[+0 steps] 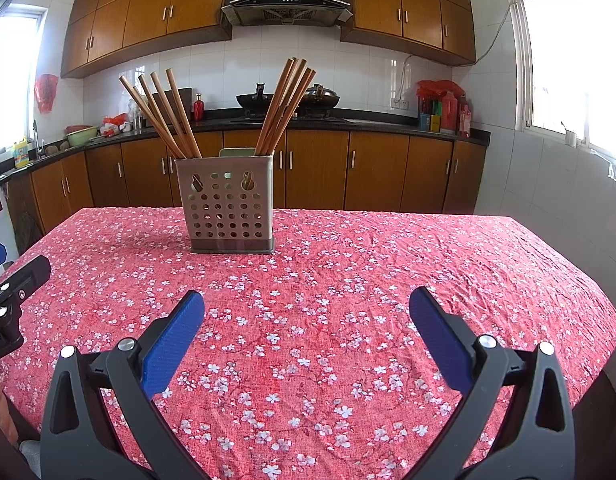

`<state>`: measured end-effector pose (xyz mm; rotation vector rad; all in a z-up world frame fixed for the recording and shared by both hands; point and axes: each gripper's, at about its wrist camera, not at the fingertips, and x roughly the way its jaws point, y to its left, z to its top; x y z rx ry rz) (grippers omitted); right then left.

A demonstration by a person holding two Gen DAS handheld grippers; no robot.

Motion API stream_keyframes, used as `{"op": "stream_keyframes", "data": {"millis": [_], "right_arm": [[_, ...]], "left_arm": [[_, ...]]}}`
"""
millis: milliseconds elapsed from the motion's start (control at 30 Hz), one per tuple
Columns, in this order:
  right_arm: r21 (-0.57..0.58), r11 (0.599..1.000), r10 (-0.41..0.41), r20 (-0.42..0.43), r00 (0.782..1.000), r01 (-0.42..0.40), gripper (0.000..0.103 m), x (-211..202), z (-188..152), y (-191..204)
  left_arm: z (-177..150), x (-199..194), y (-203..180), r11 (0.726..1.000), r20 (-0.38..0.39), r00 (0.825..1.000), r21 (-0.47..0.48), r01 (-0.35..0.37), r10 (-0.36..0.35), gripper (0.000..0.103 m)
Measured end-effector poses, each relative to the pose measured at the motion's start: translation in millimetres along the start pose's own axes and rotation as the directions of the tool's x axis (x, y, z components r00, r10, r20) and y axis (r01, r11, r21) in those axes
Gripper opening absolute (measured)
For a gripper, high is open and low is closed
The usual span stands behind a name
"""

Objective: Organize utensils

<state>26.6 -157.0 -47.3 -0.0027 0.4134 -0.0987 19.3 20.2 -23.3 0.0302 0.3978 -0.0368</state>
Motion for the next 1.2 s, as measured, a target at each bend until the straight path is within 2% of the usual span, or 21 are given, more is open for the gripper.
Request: {"op": "stream_keyframes", "data": {"millis": [1200], "right_arm": [[0.002,1.000,0.000,-0.001,1.000,0.000,0.101,-0.4,0.6,-0.4]], "left_arm": [[-2.8,2.9,3.8,1.000,-0.012,1.000,0.006,0.005,-0.004,0.099]]}}
